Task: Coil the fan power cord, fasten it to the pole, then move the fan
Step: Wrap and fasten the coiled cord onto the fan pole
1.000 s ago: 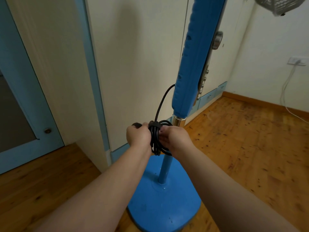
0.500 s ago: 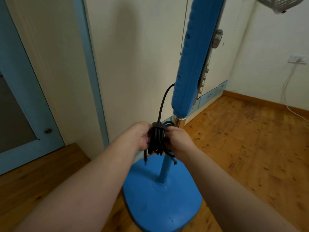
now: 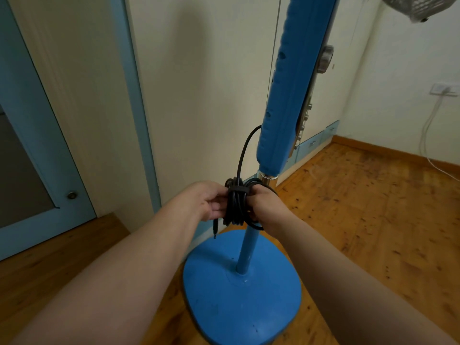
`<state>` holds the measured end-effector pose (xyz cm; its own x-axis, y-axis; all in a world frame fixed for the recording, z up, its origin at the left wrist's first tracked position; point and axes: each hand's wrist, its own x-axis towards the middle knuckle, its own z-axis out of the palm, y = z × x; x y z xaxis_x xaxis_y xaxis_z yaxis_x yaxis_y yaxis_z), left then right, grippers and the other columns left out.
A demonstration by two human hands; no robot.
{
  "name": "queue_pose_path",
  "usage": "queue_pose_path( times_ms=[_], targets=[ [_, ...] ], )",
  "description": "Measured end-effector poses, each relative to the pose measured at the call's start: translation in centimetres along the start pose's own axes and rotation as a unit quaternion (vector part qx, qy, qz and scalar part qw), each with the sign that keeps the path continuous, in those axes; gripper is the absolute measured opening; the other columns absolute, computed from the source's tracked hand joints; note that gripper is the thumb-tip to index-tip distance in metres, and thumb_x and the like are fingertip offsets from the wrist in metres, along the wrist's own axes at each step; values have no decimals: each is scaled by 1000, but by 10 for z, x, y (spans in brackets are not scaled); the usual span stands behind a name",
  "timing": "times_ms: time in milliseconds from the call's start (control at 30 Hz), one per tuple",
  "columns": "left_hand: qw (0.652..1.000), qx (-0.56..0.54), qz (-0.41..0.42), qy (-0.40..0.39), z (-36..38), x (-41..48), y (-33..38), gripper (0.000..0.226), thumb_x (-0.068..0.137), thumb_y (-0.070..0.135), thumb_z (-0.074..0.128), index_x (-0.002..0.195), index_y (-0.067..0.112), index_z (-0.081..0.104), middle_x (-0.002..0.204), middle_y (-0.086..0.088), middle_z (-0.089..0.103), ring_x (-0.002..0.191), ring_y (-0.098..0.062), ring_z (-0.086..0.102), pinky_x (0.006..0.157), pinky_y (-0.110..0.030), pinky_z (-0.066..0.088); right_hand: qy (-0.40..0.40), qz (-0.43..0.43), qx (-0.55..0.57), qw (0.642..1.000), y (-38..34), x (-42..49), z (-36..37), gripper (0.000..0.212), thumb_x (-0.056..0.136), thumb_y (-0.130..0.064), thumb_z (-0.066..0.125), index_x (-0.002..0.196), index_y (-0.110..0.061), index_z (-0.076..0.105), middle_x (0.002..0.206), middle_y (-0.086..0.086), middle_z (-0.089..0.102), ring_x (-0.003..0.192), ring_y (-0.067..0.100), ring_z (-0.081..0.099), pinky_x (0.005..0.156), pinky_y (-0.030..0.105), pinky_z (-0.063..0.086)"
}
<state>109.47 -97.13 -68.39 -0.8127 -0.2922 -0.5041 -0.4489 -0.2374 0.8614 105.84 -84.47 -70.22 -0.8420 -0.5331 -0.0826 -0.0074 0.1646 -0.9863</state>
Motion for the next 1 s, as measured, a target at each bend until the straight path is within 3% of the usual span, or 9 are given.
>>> queue_pose_path(
  times_ms=[167,300,400,467,567,667,733,867,1000],
  targets=[
    [998,-54,20,24,3,7,-6,25,90,-1,45,66,1,53,34,-5,56,28,-11,55,38,-21,49,-5,8,4,1000,3,2,1,32,86,11,35,79,-15,52,68,3,51,55,11,45,37,12,37],
    [994,-94,51,33,6,12,-11,30,92,-2,41,64,0,51,31,-4,54,26,-10,53,35,-19,46,-10,8,-6,1000,7,6,3,28,88,7,40,84,-13,59,76,7,60,67,18,58,59,26,48],
    [990,-112,71,51,9,14,-14,29,92,-3,42,65,-1,53,33,-4,55,27,-12,54,31,-20,45,4,12,-55,998,6,7,4,27,89,4,41,79,-14,59,71,6,59,63,17,55,59,25,46],
    [987,-126,70,68,11,14,-13,23,89,-2,47,68,-1,57,39,-7,59,34,-16,59,35,-23,49,8,20,-67,998,7,6,4,26,90,2,42,80,-14,59,75,9,60,67,19,56,59,25,46],
    [984,-142,68,83,14,10,-10,9,80,4,58,75,-1,63,60,-13,64,52,-25,62,56,-34,56,-1,36,-41,999,9,7,6,25,88,2,41,85,-13,61,86,13,65,80,24,62,69,31,53],
    [974,-164,95,122,13,7,-11,9,71,8,71,72,0,67,62,-13,66,54,-27,63,62,-39,58,-1,47,2,999,3,4,11,19,88,-2,45,81,-12,60,72,5,62,66,15,60,59,25,48],
    [967,-172,112,149,12,6,-12,8,69,5,72,69,0,66,64,-15,66,55,-27,64,67,-42,59,13,53,11,998,2,4,12,13,87,-5,48,82,-7,60,72,6,62,66,16,60,60,26,49],
    [963,-179,102,173,12,2,-15,9,75,7,69,69,2,64,62,-11,63,51,-24,60,55,-34,54,33,-3,-48,998,6,-4,7,14,89,-12,50,82,-5,61,81,13,60,77,25,57,76,37,49],
    [959,-211,89,167,12,2,-14,9,77,6,67,68,6,65,67,-11,65,53,-24,60,52,-30,51,71,-66,-37,995,8,-14,4,23,95,-17,45,79,-8,60,76,5,61,73,17,58,75,29,51]
  ],
)
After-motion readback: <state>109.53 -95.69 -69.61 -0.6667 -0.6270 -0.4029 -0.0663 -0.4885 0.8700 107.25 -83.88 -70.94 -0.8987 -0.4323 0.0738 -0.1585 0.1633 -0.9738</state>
